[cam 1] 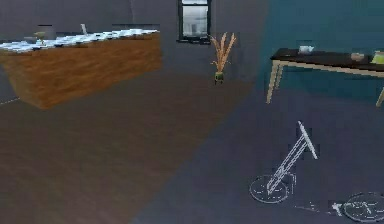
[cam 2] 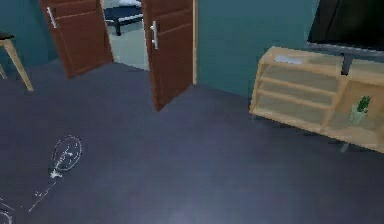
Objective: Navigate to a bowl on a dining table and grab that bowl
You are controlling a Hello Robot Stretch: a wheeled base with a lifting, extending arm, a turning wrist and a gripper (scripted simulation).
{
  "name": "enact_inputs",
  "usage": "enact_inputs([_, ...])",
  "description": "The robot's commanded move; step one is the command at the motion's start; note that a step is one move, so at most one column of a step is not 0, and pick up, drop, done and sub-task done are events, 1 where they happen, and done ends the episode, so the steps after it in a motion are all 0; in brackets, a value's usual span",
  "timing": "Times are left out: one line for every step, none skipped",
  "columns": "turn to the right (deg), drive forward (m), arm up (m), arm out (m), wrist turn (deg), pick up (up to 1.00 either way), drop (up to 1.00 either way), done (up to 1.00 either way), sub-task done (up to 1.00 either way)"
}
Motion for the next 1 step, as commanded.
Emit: enact_inputs([0.0,0.70,0.00,0.00,0.0,0.00,0.00,0.00,0.00])
